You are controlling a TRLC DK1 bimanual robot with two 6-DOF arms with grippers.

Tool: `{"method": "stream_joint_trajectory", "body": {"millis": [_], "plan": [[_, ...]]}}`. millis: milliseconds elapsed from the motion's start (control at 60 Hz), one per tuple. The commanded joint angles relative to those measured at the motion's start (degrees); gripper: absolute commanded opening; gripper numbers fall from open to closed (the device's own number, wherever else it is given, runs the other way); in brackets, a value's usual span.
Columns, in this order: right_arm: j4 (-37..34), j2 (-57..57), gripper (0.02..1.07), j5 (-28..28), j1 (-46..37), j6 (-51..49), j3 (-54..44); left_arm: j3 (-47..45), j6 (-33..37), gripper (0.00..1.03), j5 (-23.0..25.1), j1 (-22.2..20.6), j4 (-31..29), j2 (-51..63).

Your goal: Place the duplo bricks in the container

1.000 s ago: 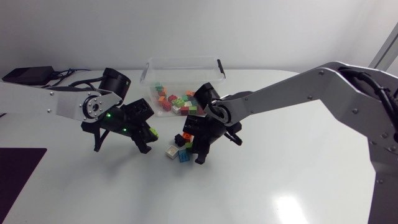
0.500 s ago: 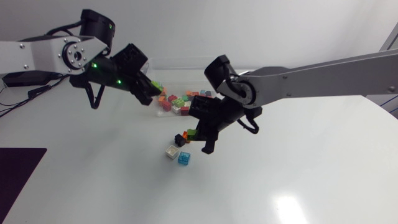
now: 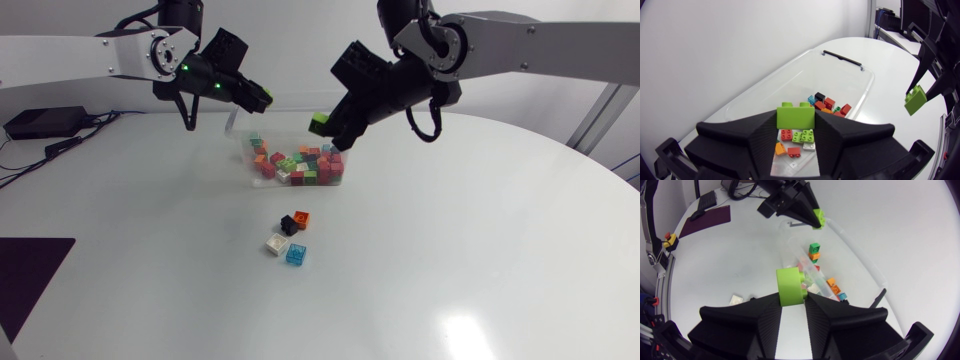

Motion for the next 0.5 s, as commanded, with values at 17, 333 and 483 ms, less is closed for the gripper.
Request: {"method": "stream_joint_trajectory", "body": {"millis": [17, 333, 483], "plan": [[1.4, 4.3, 0.25, -0.3, -1.1, 3.4, 4.2, 4.8, -2.2, 0.34, 0.4, 0.4, 0.6, 3.3], [3.4, 16.6, 0.25, 0.2, -3.3, 8.6, 18.9, 9.9, -4.1, 0.98, -4.0, 1.0, 0.7, 8.1], [3.4, 21.3, 0.25, 0.9, -4.3, 9.5, 24.3, -5.6, -2.8, 0.98, -4.3, 1.0, 7.9, -4.7]]}}
